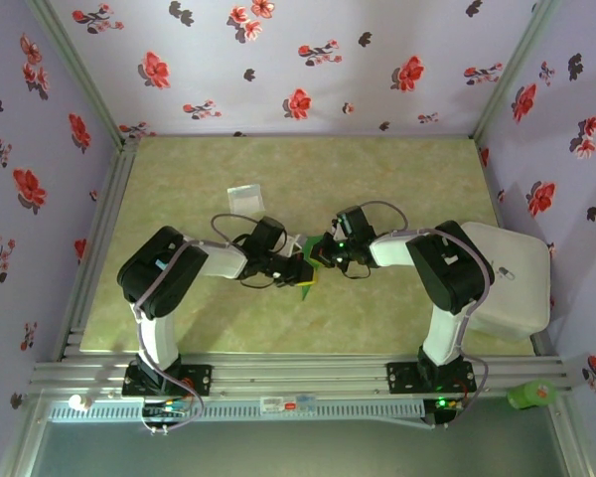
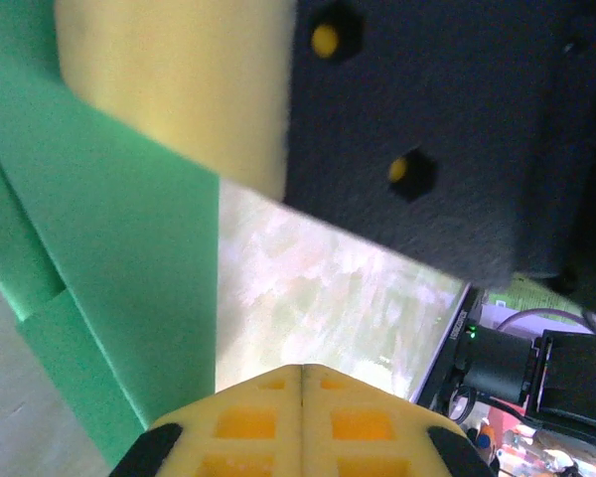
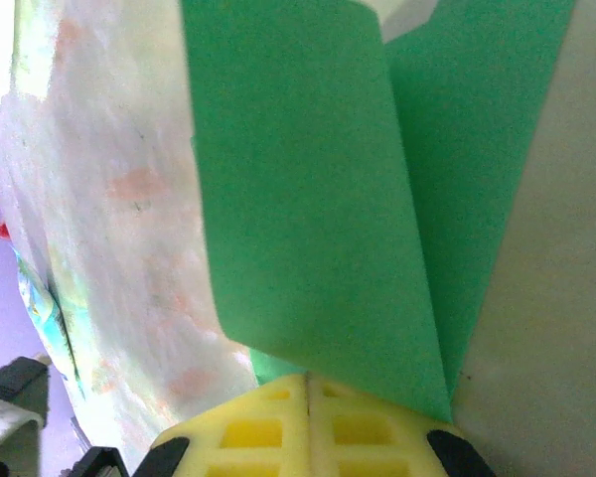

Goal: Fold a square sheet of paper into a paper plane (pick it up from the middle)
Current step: Fold the wing for the fifth time at the center of the table.

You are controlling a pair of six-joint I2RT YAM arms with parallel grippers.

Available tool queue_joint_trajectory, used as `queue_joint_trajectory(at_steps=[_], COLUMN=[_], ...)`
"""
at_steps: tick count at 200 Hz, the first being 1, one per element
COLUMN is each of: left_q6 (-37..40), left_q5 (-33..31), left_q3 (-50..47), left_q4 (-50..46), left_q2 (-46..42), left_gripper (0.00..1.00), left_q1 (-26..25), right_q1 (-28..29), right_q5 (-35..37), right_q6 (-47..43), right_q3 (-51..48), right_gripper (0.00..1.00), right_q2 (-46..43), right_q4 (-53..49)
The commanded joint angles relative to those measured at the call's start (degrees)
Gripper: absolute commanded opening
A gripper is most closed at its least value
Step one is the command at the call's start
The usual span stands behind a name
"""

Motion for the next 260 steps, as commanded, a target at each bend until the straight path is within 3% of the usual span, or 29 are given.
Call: queue_joint_trajectory(at_steps=[1, 61, 116, 173, 230, 260], left_q6=[-0.15, -2.84, -2.41, 1.96, 3.80, 2.91], left_q5=[-0.38, 0.49, 1.12, 0.50, -2.82, -3.79], left_q3=[-2.30, -8.39, -11.30, -11.33, -10.71, -6.58], left_q4=[1.24, 6.00, 4.21, -4.13, -4.23, -4.35], left_q2=[1.28, 0.76, -2.06, -5.57, -17.47, -15.84], left_gripper=[0.06, 0.06, 0.06, 0.06, 0.04, 0.04], left_q1=[-1.08, -2.39, -2.96, -3.49, -2.91, -0.93], right_q1=[0.70, 0.79, 0.88, 0.94, 1.22, 1.31], right_q5=[7.68, 8.13, 8.25, 8.35, 8.09, 8.14], right_q6=[-1.19, -1.20, -1.21, -1.35, -1.12, -1.14], right_q3=[-2.24, -2.51, -2.47, -2.07, -1.67, -1.32], right_gripper=[0.02, 0.02, 0.02, 0.02, 0.02, 0.02], right_q2=[4.31, 4.48, 4.79, 4.78, 4.66, 4.53], right_q4=[-8.50, -8.74, -9.07, -9.57, -9.58, -9.83])
